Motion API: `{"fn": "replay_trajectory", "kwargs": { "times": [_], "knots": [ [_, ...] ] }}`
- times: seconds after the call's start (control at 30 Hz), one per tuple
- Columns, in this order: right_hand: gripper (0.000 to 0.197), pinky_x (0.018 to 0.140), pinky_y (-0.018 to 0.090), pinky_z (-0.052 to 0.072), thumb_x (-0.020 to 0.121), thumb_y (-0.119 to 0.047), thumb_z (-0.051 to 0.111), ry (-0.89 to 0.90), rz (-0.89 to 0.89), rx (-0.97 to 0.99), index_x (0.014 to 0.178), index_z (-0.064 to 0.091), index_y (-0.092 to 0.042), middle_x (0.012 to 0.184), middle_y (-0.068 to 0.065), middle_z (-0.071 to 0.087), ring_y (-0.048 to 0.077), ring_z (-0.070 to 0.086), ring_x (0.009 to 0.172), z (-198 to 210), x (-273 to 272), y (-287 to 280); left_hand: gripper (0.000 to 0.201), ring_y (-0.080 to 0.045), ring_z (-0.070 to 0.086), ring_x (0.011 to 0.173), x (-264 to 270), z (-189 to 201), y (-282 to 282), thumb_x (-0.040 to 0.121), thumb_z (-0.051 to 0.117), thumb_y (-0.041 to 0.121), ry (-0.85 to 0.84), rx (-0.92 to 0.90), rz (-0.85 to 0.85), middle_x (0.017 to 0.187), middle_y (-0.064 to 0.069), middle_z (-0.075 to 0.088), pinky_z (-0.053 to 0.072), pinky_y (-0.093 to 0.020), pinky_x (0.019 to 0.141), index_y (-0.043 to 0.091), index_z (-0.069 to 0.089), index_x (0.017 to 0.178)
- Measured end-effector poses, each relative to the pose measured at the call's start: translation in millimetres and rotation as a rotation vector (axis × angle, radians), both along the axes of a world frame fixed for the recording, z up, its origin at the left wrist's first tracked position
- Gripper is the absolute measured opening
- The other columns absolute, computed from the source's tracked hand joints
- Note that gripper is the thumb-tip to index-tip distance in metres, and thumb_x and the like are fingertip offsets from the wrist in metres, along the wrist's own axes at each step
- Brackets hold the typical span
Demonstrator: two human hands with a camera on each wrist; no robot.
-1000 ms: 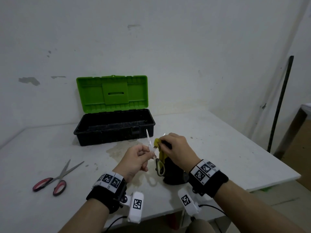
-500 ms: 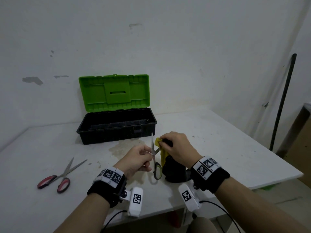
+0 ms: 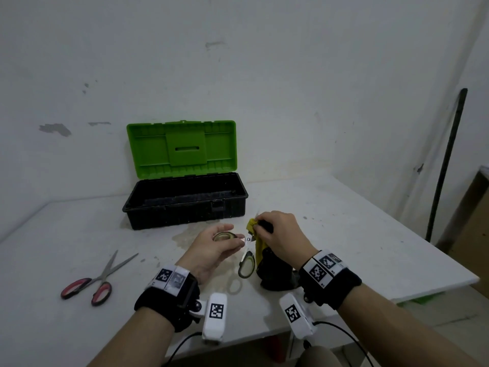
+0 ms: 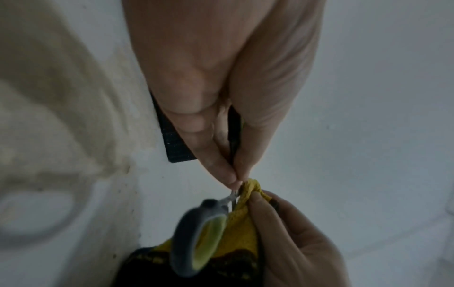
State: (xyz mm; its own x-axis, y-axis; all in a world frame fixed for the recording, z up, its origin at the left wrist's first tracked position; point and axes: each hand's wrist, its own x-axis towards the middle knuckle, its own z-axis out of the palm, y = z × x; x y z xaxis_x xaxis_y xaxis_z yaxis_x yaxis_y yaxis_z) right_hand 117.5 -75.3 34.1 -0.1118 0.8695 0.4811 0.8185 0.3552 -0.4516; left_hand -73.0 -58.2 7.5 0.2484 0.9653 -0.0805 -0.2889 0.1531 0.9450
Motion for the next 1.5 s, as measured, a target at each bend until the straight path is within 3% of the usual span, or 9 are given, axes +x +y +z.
{"fn": "replay_trajectory", "kwargs": {
  "times": [0.17,0.33,0.47,0.57,0.7,0.83,1.07,1.3,1.5],
  "knots": [
    [0.013,0.067,0.011,0.034,0.09,-0.022,0.063,0.041,0.015,0.064,0.098,0.073,-0.017,0.089,0.0,0.071,0.012,0.058,0.079,6.9,-2.3,-4.6,0.016,-0.022,0.068,0.093,6.3,-6.3,0.2,0.089,0.072,0.005,-0.105,-0.081,0.05,0.098,-0.012,0.076,0.056,-0.033,0.083,0.007,0.069,0.104],
    [0.014,0.071,0.014,0.037,0.091,-0.024,0.063,0.031,0.024,0.06,0.099,0.072,-0.017,0.09,0.0,0.071,0.01,0.058,0.079,3.3,-5.2,-4.0,0.014,-0.04,0.072,0.102,9.9,-10.3,-2.3,0.096,0.064,0.02,-0.188,-0.112,0.036,0.103,-0.011,0.074,0.057,-0.049,0.08,0.01,0.062,0.106],
    [0.012,0.073,0.022,0.045,0.091,-0.027,0.063,0.001,0.051,0.023,0.096,0.071,-0.02,0.088,-0.002,0.069,0.011,0.059,0.079,-3.6,-8.6,-3.5,0.028,-0.042,0.071,0.102,11.6,-9.7,-0.1,0.09,0.068,-0.001,-0.171,-0.108,0.076,0.11,-0.024,0.071,0.063,-0.038,0.069,0.011,0.058,0.113],
    [0.011,0.071,0.02,0.045,0.09,-0.027,0.063,0.023,0.061,0.036,0.095,0.071,-0.02,0.085,-0.003,0.068,0.009,0.057,0.077,-3.4,-10.9,-3.8,0.027,-0.03,0.074,0.084,13.0,-7.6,-1.8,0.087,0.066,-0.009,-0.208,-0.09,0.093,0.103,-0.023,0.069,0.06,-0.031,0.061,0.004,0.062,0.111],
    [0.012,0.067,0.008,0.038,0.09,-0.027,0.064,0.032,0.08,0.071,0.095,0.072,-0.02,0.084,-0.003,0.069,0.008,0.056,0.075,0.2,-15.6,-5.5,0.019,-0.02,0.071,0.077,16.9,-7.0,-4.3,0.09,0.065,-0.004,-0.257,-0.069,0.125,0.1,-0.018,0.07,0.059,-0.027,0.061,0.004,0.067,0.107],
    [0.013,0.069,0.009,0.036,0.089,-0.023,0.064,0.038,0.055,0.098,0.098,0.072,-0.02,0.088,-0.002,0.07,0.009,0.058,0.078,2.6,-15.4,-8.3,0.022,-0.019,0.073,0.081,15.7,-4.5,-3.8,0.097,0.06,0.005,-0.263,-0.079,0.114,0.104,-0.017,0.072,0.06,-0.028,0.065,0.003,0.065,0.118],
    [0.015,0.075,-0.001,0.036,0.086,-0.018,0.068,0.104,0.007,0.146,0.1,0.072,-0.02,0.094,-0.005,0.069,0.001,0.054,0.081,4.4,-6.6,-6.5,0.008,-0.013,0.064,0.06,12.1,-6.9,0.7,0.095,0.066,0.01,-0.158,-0.062,0.223,0.081,-0.011,0.066,0.058,-0.025,0.061,0.002,0.067,0.098],
    [0.013,0.075,0.016,0.048,0.086,-0.017,0.071,0.095,0.142,0.161,0.099,0.074,-0.018,0.09,-0.001,0.066,0.01,0.061,0.082,-5.0,-20.7,-6.3,0.022,-0.02,0.067,0.064,18.9,-7.5,-7.6,0.096,0.065,0.015,-0.005,0.107,0.249,0.076,-0.016,0.072,0.061,-0.034,0.073,-0.005,0.074,0.092],
    [0.013,0.071,0.021,0.043,0.089,-0.017,0.064,0.039,0.013,0.13,0.098,0.074,-0.019,0.086,0.0,0.064,0.014,0.058,0.077,3.5,-12.9,2.1,0.022,-0.017,0.061,0.056,16.6,-6.2,-8.5,0.096,0.065,0.016,0.08,0.173,0.276,0.061,-0.01,0.065,0.051,-0.027,0.057,-0.002,0.072,0.085]
  ]
}}
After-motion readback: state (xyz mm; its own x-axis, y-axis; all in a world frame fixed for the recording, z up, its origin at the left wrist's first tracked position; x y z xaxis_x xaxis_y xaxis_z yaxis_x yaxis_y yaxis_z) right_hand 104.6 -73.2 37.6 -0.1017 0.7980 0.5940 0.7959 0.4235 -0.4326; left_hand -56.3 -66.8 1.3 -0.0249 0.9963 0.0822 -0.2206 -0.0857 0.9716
